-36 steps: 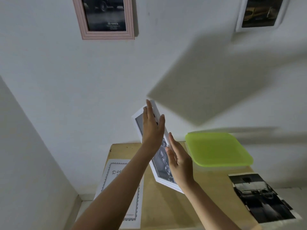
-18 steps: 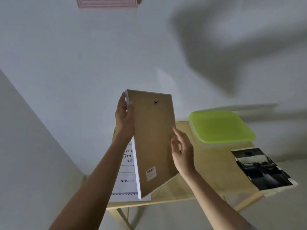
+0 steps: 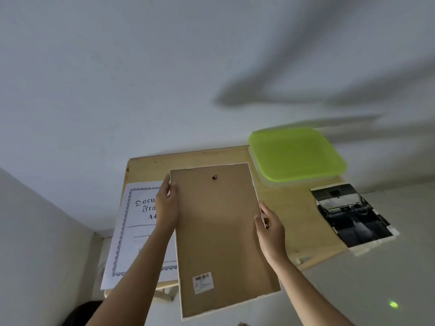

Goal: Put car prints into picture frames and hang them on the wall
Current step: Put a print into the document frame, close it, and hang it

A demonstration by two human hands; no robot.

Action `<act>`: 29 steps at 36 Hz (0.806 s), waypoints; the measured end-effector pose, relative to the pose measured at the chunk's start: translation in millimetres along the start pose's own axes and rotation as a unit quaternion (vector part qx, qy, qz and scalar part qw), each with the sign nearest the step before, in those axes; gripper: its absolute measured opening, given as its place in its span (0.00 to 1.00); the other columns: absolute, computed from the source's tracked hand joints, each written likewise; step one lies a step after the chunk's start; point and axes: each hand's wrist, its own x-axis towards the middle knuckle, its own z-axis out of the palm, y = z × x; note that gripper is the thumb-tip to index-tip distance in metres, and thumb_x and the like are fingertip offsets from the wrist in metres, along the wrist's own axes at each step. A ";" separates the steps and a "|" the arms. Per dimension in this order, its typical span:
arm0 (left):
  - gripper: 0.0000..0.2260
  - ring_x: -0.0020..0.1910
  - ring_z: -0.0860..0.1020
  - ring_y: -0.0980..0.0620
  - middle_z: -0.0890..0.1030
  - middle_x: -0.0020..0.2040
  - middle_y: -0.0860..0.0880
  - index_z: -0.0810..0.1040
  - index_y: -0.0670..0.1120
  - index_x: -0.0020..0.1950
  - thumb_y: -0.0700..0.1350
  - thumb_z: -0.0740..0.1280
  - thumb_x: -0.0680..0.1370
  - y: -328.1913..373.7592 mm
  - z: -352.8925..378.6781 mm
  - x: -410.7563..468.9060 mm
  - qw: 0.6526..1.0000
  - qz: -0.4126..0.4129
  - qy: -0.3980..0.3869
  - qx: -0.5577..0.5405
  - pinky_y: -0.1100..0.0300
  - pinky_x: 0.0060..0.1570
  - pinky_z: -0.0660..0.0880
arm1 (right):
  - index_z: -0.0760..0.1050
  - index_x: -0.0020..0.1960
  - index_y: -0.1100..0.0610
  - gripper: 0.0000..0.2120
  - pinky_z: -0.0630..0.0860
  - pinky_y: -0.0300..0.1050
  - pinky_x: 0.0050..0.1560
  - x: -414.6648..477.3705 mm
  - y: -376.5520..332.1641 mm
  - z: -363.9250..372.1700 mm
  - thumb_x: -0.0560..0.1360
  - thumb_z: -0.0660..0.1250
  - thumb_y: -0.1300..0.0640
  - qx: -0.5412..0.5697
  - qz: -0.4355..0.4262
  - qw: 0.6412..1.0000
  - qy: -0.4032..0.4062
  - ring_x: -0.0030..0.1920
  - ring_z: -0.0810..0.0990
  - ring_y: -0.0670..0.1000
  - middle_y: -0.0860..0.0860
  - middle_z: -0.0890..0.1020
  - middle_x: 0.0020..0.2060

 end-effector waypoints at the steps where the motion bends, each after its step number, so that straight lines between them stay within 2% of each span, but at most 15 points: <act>1: 0.18 0.53 0.74 0.59 0.75 0.61 0.56 0.67 0.50 0.71 0.47 0.57 0.81 -9.0 4.8 1.3 1.000 -0.008 0.001 0.030 0.63 0.51 0.71 | 0.70 0.66 0.58 0.19 0.67 0.22 0.49 1.2 6.2 -2.0 0.76 0.61 0.67 -0.006 0.008 1.000 0.003 0.51 0.75 0.40 0.43 0.76 0.52; 3: 0.21 0.52 0.77 0.50 0.73 0.64 0.51 0.68 0.49 0.71 0.51 0.58 0.78 -28.2 15.0 6.3 0.996 -0.018 -0.010 0.083 0.51 0.54 0.75 | 0.71 0.66 0.58 0.19 0.68 0.23 0.46 5.3 18.2 -5.2 0.76 0.62 0.67 -0.024 0.016 1.000 0.004 0.45 0.75 0.37 0.47 0.77 0.49; 5: 0.21 0.48 0.76 0.44 0.73 0.61 0.42 0.68 0.46 0.70 0.48 0.59 0.77 -42.4 22.8 8.4 0.992 -0.038 -0.013 0.122 0.46 0.53 0.74 | 0.71 0.66 0.57 0.19 0.68 0.26 0.43 8.2 27.7 -7.5 0.76 0.62 0.67 -0.041 0.022 0.999 0.000 0.40 0.74 0.37 0.50 0.77 0.44; 9: 0.19 0.51 0.71 0.49 0.69 0.62 0.40 0.66 0.41 0.71 0.41 0.59 0.80 -53.8 37.7 6.5 0.984 -0.064 -0.015 0.167 0.55 0.56 0.69 | 0.70 0.66 0.57 0.20 0.67 0.24 0.43 17.0 45.3 -10.0 0.76 0.62 0.67 -0.080 0.030 0.996 -0.014 0.40 0.74 0.37 0.50 0.76 0.42; 11: 0.20 0.56 0.71 0.47 0.69 0.64 0.40 0.65 0.40 0.71 0.40 0.60 0.79 -58.5 43.3 7.8 0.983 -0.072 -0.015 0.170 0.56 0.58 0.67 | 0.70 0.66 0.59 0.20 0.66 0.23 0.44 21.7 52.0 -11.0 0.76 0.62 0.67 -0.100 0.025 0.994 -0.021 0.41 0.74 0.38 0.53 0.77 0.43; 14: 0.20 0.62 0.71 0.45 0.69 0.66 0.41 0.66 0.39 0.70 0.39 0.61 0.79 -64.7 48.9 11.3 0.981 -0.078 -0.011 0.176 0.57 0.59 0.66 | 0.70 0.67 0.59 0.20 0.66 0.22 0.44 28.1 56.9 -12.0 0.76 0.62 0.68 -0.122 0.010 0.992 -0.033 0.42 0.73 0.34 0.52 0.76 0.44; 17: 0.18 0.62 0.71 0.46 0.70 0.64 0.41 0.68 0.40 0.69 0.39 0.62 0.78 -66.9 54.0 15.3 0.980 -0.072 -0.014 0.186 0.61 0.57 0.64 | 0.70 0.66 0.61 0.19 0.65 0.21 0.45 34.3 60.5 -13.4 0.75 0.63 0.68 -0.153 -0.029 0.987 -0.039 0.41 0.73 0.40 0.52 0.77 0.45; 19: 0.18 0.61 0.70 0.45 0.70 0.63 0.41 0.68 0.40 0.69 0.38 0.61 0.78 -67.9 56.3 19.1 0.978 -0.064 -0.017 0.198 0.59 0.58 0.64 | 0.71 0.65 0.63 0.19 0.65 0.22 0.47 38.6 63.1 -14.3 0.74 0.64 0.68 -0.174 -0.052 0.982 -0.043 0.43 0.72 0.40 0.53 0.78 0.46; 22: 0.20 0.63 0.68 0.42 0.69 0.64 0.39 0.67 0.40 0.70 0.39 0.61 0.78 -73.1 58.1 24.3 0.974 -0.068 -0.024 0.217 0.51 0.64 0.66 | 0.73 0.63 0.65 0.18 0.67 0.28 0.48 43.7 66.0 -15.3 0.73 0.65 0.68 -0.196 -0.074 0.976 -0.059 0.44 0.72 0.40 0.55 0.80 0.46; 25: 0.21 0.65 0.66 0.42 0.67 0.66 0.39 0.64 0.39 0.71 0.40 0.61 0.79 -78.8 59.4 24.9 0.968 -0.087 -0.026 0.236 0.52 0.65 0.63 | 0.74 0.62 0.66 0.18 0.69 0.30 0.49 46.9 68.2 -16.4 0.73 0.65 0.65 -0.205 -0.082 0.973 -0.072 0.45 0.77 0.49 0.55 0.81 0.47; 29: 0.21 0.65 0.65 0.44 0.66 0.65 0.40 0.63 0.40 0.72 0.40 0.60 0.79 -83.5 61.1 22.5 0.965 -0.088 -0.029 0.244 0.53 0.66 0.62 | 0.74 0.60 0.68 0.18 0.67 0.31 0.49 51.3 70.8 -15.7 0.71 0.64 0.64 -0.213 -0.069 0.970 -0.095 0.41 0.75 0.51 0.58 0.79 0.46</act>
